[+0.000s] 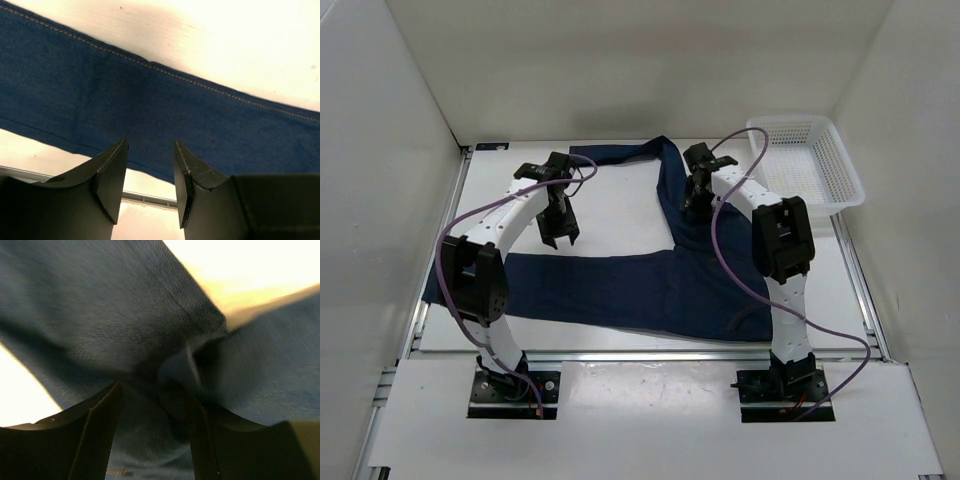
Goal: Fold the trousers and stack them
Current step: Flatten the trousers out
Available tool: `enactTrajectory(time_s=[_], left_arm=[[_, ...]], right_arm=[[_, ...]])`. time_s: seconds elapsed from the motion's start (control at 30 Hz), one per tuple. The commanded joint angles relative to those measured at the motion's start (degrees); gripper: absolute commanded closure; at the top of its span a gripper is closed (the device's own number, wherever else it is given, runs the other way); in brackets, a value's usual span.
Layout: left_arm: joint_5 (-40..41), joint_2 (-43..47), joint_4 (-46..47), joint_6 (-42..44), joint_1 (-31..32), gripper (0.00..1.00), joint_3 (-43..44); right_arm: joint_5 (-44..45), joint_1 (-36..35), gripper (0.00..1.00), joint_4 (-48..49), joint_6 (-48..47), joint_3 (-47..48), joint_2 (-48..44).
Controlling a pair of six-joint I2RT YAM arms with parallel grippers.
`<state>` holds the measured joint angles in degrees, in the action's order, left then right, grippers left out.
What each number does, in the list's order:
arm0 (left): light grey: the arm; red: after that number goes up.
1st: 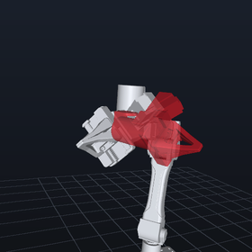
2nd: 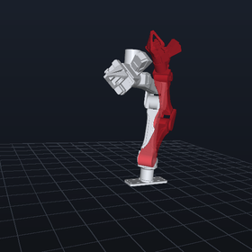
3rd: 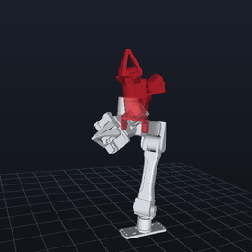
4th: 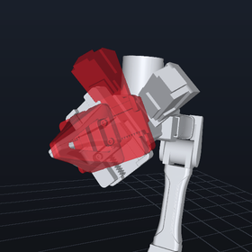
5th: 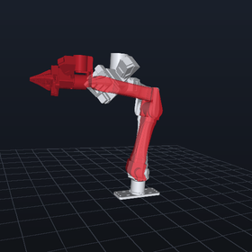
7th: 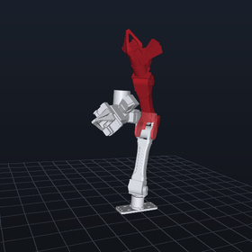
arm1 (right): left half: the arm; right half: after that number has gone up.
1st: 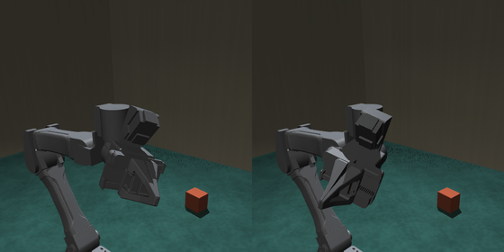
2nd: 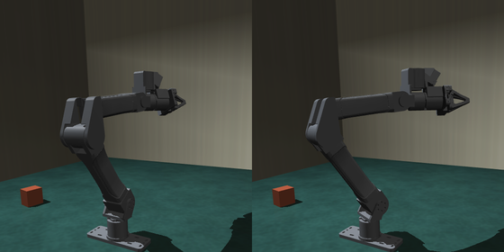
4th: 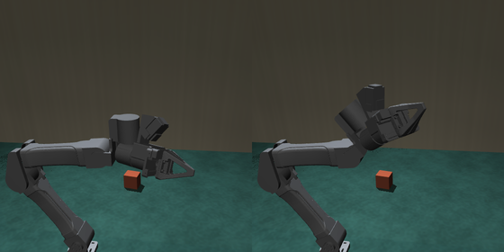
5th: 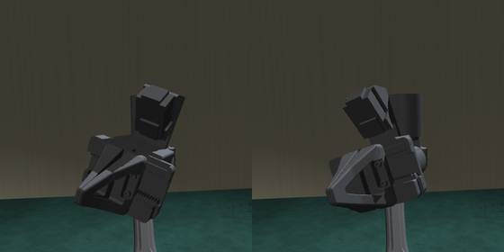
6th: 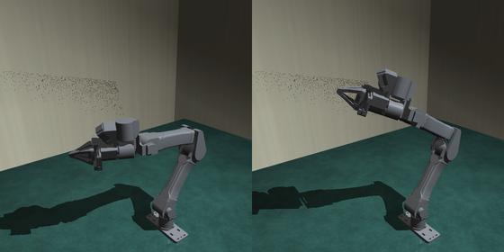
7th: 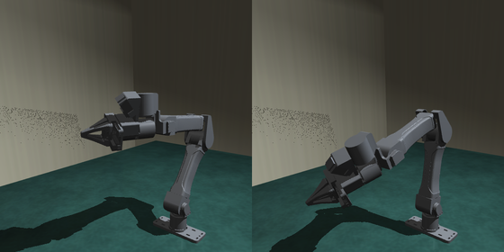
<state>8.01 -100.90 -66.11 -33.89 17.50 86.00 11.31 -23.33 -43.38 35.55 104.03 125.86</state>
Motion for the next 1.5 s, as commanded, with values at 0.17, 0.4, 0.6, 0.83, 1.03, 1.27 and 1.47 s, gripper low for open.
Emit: enactTrajectory(time_s=[0.17,0.4,0.6,0.83,1.03,1.27,1.47], left_arm=[[-0.89,4.4,-2.18,1.63,0.43,0.48,5.75],[-2.12,-0.6,-2.71,1.63,0.43,0.48,12.78],[-3.26,-7.54,-3.24,0.85,0.96,0.9,21.82],[-7.04,-21.86,-3.85,-1.18,2.1,0.48,38.17],[-9.06,-35.75,-1.84,-3.63,0.17,0.26,52.49],[-11.08,-43.24,4.48,-6.62,-0.97,0.22,58.51],[-13.54,-44.29,11.08,-10.4,-1.5,0.25,59.11]], right_arm=[[-1.37,-4.17,0.45,3.29,-0.83,-13.91,-6.06],[-1.99,-12.16,0.47,7.34,-1.88,-36.33,-19.68],[2.04,-17.62,0.53,4.27,-2.5,-45.4,-31.45],[10.39,-17.62,0.44,-4.69,-5.31,-41.2,-43.67],[12.07,-16.57,0.32,-6.63,-5.32,-35.21,-44.74],[12.6,-16.57,0.32,-9.27,-3.74,-34.59,-45.97],[10.93,-16.57,0.32,-10.77,-3.21,-35.21,-47.11]])
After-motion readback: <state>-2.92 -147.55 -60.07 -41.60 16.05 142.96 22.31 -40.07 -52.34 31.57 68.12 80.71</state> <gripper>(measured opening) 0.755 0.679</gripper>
